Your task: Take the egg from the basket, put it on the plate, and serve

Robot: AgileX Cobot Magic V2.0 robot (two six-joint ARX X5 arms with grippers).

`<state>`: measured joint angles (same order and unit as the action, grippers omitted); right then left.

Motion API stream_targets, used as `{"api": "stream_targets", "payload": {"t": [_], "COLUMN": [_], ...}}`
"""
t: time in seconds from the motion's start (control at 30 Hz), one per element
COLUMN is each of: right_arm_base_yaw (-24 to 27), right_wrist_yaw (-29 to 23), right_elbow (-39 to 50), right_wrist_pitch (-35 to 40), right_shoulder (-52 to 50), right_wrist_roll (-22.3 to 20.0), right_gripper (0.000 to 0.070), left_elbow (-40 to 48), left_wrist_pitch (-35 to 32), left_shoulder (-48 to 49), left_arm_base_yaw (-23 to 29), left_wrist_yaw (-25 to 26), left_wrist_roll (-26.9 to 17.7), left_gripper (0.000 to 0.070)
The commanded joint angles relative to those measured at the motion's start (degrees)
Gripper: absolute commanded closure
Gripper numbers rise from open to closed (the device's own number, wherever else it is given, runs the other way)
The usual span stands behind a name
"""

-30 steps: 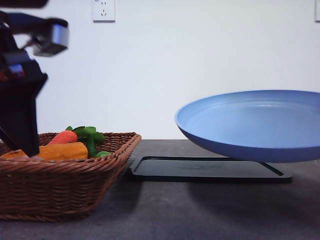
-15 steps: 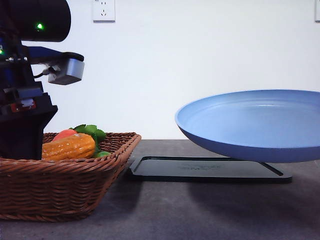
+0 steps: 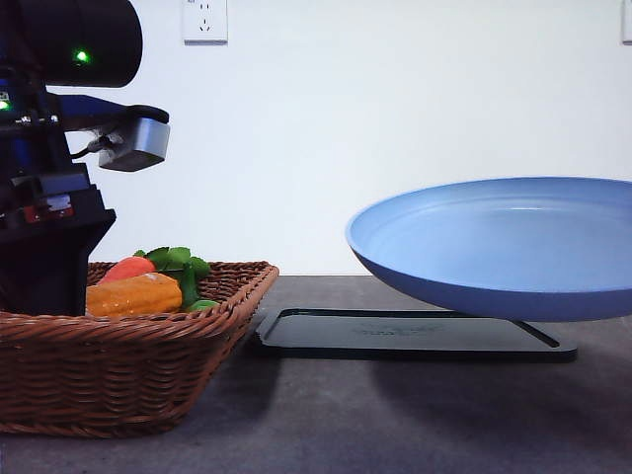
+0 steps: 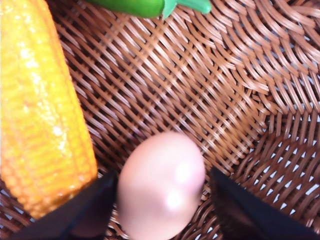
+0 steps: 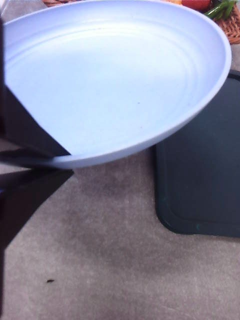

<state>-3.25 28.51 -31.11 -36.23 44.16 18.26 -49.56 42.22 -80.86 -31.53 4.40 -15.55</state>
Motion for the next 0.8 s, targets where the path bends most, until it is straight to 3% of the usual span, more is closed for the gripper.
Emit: {"api": "stream_targets", "payload": {"t": [0.0, 0.43, 0.77], "right_arm_base_yaw": [0.11, 0.11, 0.09], "right_wrist_yaw": [0.4, 0.4, 0.36], "right_elbow": [-0.07, -0.07, -0.07], "right_wrist_pitch": [0.59, 0.59, 0.55], "right_shoulder": [0.2, 0.2, 0.31], "right_wrist_roll": [-0.28, -0.33, -0.26], "right_gripper": [0.07, 0.07, 0.07], "left_elbow": [-0.94, -0.94, -6.51], "left_wrist_pitch": [-0.2, -0.26, 2.46], "left_shoulder": [-0.94, -0.94, -0.92], "left_arm_base_yaw": [-0.44, -0.44, -0.57], "left_wrist_yaw": [0.2, 0.28, 1.49], "left_wrist_roll": [-0.52, -0.5, 1.25], "left_gripper": [0.039, 0.0478, 0.0482]}}
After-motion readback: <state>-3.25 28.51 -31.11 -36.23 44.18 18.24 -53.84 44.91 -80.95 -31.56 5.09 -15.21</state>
